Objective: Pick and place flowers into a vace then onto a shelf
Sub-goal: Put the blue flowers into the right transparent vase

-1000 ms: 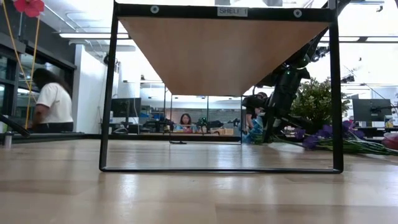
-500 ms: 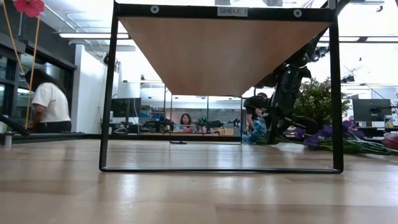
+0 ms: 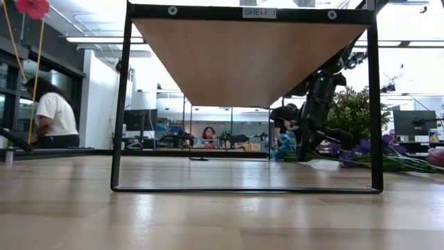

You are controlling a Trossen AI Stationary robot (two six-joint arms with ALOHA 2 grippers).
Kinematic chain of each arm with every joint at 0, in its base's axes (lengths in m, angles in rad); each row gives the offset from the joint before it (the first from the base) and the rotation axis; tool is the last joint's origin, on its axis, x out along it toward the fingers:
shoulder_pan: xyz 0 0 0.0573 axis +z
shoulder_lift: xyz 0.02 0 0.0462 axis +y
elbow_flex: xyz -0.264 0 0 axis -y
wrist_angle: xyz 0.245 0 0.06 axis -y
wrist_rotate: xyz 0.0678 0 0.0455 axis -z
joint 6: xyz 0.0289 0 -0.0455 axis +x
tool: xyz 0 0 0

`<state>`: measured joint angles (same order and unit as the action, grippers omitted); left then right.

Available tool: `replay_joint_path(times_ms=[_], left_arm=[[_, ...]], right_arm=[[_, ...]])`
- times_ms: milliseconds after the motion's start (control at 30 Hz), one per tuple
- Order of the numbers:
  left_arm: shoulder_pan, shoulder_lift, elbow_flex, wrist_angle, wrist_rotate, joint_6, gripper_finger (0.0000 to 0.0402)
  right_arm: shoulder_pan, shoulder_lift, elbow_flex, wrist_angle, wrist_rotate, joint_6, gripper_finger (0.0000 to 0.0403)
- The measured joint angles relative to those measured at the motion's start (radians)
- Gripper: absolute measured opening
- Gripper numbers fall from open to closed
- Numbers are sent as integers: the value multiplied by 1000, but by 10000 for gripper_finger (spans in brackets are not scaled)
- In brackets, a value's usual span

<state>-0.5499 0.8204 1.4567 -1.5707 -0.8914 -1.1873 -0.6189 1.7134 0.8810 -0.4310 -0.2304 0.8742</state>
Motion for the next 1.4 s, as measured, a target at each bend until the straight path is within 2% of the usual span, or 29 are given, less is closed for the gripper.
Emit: replay_joint_path(times_ms=[333,600,967,1400], left_arm=[[0,0,0,0,13,-2,320],[0,0,0,0,13,2,321],[0,0,0,0,26,5,320],[0,0,0,0,50,5,320]], right_arm=[[-14,-7,1,-24,23,-2,4],[-77,-94,0,-78,66,16,4],[-134,-291,0,-100,130,42,4],[-125,-573,0,-35,138,91,5]])
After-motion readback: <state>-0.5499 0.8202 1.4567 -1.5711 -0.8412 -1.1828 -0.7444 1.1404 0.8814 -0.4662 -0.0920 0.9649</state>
